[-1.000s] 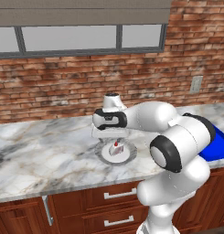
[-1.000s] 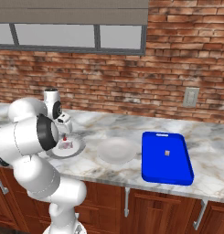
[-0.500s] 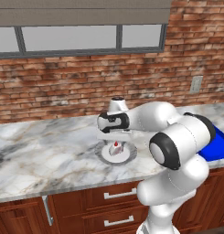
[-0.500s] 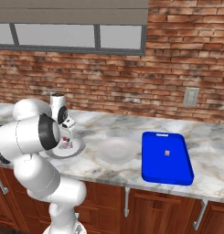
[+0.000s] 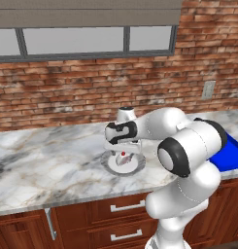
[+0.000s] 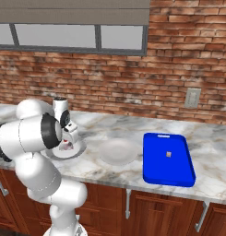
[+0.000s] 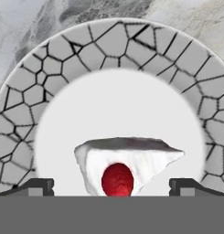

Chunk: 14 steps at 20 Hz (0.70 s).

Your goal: Move the dessert items from the plates to the tray.

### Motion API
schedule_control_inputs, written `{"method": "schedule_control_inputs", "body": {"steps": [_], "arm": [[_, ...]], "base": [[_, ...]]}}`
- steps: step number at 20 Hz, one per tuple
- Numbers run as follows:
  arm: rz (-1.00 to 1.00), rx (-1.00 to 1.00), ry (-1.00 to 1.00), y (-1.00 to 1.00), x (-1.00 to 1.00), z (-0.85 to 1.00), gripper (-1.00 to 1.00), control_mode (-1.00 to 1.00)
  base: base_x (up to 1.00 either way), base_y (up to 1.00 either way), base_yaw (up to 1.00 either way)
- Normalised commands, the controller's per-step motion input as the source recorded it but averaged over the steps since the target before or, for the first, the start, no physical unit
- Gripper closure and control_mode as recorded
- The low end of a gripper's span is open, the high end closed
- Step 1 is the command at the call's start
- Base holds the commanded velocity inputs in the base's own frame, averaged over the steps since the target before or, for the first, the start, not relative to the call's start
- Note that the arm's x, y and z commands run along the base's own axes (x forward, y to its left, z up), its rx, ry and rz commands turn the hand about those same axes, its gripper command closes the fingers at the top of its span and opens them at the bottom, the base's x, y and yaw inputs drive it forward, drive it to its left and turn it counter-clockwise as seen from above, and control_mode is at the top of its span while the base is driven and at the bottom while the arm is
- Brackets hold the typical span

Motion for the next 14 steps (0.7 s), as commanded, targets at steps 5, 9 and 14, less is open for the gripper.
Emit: {"method": "schedule_control_inputs", "body": {"steps": [5,9,14], "arm": [[-0.06,0.0,0.0,0.0,0.0,-0.17,-1.0,-1.0],[-0.05,0.0,0.0,0.0,0.0,-0.12,-1.0,-1.0],[-0.04,0.0,0.0,0.0,0.0,-0.1,-1.0,-1.0]], "base": [[0.0,0.0,0.0],[0.0,0.0,0.0],[0.0,0.0,0.0]]}}
